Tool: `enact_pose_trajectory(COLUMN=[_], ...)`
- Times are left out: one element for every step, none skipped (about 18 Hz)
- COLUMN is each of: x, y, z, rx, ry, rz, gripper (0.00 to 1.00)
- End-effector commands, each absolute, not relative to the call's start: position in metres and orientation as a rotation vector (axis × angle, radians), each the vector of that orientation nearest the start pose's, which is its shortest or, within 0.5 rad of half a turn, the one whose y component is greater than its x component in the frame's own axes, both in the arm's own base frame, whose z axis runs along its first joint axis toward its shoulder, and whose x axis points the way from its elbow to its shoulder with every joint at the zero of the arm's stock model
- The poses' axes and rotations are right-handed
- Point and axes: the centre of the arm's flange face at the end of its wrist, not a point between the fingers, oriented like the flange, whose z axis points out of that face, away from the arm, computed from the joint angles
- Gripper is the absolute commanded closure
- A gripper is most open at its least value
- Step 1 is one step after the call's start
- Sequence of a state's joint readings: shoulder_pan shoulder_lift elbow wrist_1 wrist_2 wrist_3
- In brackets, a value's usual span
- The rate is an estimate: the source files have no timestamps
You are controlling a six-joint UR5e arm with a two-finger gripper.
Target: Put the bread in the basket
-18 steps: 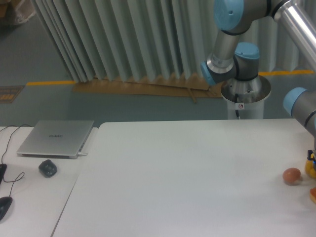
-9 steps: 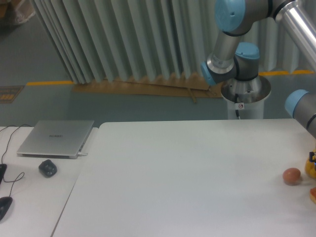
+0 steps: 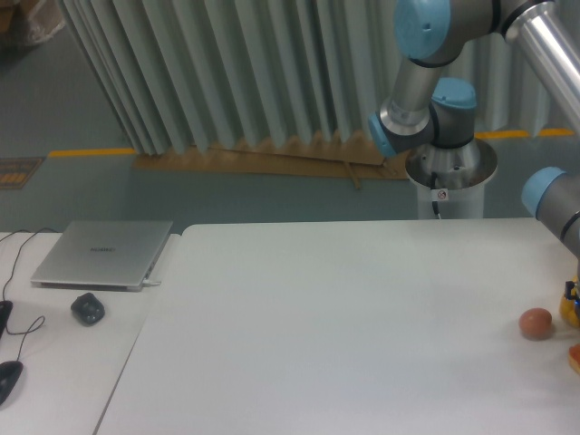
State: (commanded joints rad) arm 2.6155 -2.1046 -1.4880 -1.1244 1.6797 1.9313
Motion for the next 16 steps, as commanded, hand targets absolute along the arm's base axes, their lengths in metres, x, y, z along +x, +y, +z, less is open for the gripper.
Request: enact_pose_trajectory(x=[-0.516,-0.516,-0.515,-0.515,-0.515,-0.515,-0.514,-0.514,-0.514,-0.515,-0.514,-0.514,-0.514,-0.514,-0.514,-0.513], y=[0.441,0.442,0.442,0.442,0.442,0.441,0.442,0.442,0.442,0.441,0.441,0.441,0.441,0.441,0.441,0.441], z=[0.257,0.256,0.257,0.258,0.259,0.261,0.262,0.262,0.261,0.263,0.263,0.264,0.265,0.267,0.268,0.267], rx=[-2.936,-2.935,-2.934,-2.934,-2.934,-2.934,-2.931,-2.931,-2.931,-2.932,-2.930,-2.930,-2.930,-2.930,-2.930,-2.929], ry=[1.395,1.397,1.397,1.396,1.396,1.396,1.400,1.400,1.401,1.398,1.402,1.402,1.402,1.402,1.402,1.401], rz=[0.005,0.002,0.002,0.005,0.007,0.012,0.012,0.012,0.009,0.014,0.014,0.017,0.019,0.024,0.027,0.024], gripper=[0.22,0.24,0.26,0.29,0.31,0.36,0.41,0.44,0.46,0.46,0.47,0.48,0.49,0.51,0.52,0.53])
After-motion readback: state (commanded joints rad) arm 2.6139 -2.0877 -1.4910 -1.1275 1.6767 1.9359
